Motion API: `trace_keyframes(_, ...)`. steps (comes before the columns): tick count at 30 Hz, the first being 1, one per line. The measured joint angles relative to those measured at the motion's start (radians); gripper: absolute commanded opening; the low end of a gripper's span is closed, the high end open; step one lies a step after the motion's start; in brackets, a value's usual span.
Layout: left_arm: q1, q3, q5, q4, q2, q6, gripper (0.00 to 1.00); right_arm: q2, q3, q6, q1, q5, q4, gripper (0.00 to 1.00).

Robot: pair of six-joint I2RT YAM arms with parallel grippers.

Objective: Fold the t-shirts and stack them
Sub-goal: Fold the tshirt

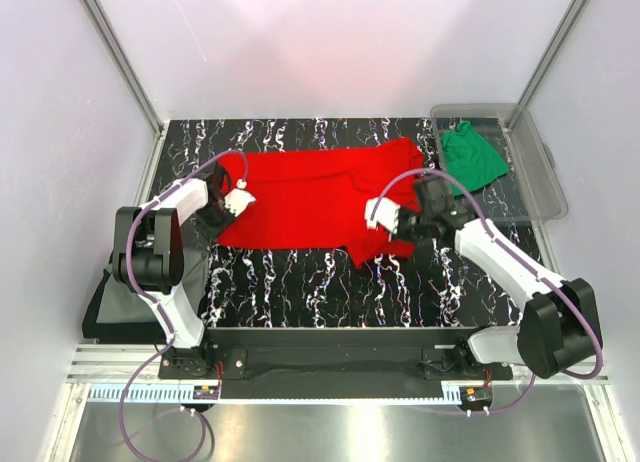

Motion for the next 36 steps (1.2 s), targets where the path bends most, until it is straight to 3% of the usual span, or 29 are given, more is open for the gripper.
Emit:
trace_keyframes(8,0.000,0.103,-0.003,-0.023,0.000,0.034,0.00,0.018,0.195,0.048,-0.074,0.028,0.011,0.00)
trace_keyframes(19,0.000,0.264,-0.003,-0.049,0.012,0.036,0.00,0.203,0.414,0.071,-0.127,0.044,0.042,0.00)
trace_keyframes(36,0.008,0.542,-0.035,-0.055,0.263,-0.001,0.00,0.556,0.695,0.150,-0.139,0.174,0.182,0.00)
